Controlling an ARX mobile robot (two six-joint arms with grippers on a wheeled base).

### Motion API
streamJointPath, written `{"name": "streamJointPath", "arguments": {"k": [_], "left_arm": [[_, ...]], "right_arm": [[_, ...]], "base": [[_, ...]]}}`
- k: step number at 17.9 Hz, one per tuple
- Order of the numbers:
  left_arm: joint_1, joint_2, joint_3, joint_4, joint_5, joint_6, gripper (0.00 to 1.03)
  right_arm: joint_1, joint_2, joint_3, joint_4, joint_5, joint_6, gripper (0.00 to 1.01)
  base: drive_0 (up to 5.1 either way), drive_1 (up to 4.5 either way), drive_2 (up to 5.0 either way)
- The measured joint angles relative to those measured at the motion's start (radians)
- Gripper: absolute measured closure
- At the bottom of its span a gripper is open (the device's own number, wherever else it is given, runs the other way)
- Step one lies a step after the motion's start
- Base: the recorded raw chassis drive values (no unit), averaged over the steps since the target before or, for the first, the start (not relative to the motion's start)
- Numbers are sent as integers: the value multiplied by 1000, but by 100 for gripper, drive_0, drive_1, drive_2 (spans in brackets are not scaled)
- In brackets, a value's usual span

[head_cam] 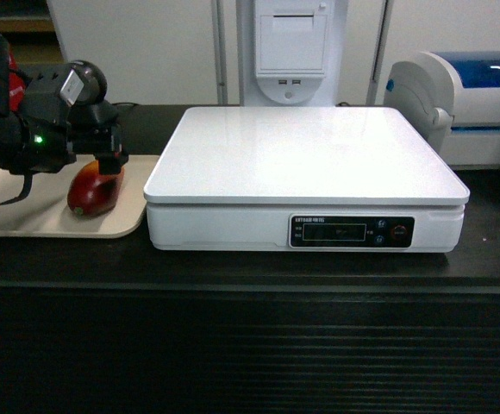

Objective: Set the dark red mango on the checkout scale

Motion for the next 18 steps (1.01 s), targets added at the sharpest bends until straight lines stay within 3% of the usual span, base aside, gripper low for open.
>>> {"name": "streamJointPath", "arguments": {"k": [4,13,15,18], "left_arm": [[8,45,43,-49,38,-4,5],[26,132,150,-183,20,0,5],[33,115,115,-126,37,-10,38],[33,84,74,-115,37,-10,40]], "right_arm": [[0,0,0,0,0,0,3],[0,0,0,0,0,0,3],[0,0,0,0,0,0,3],[0,0,0,0,0,0,3]], "base": [[0,0,0],[0,0,0],[0,0,0],[0,0,0]]}}
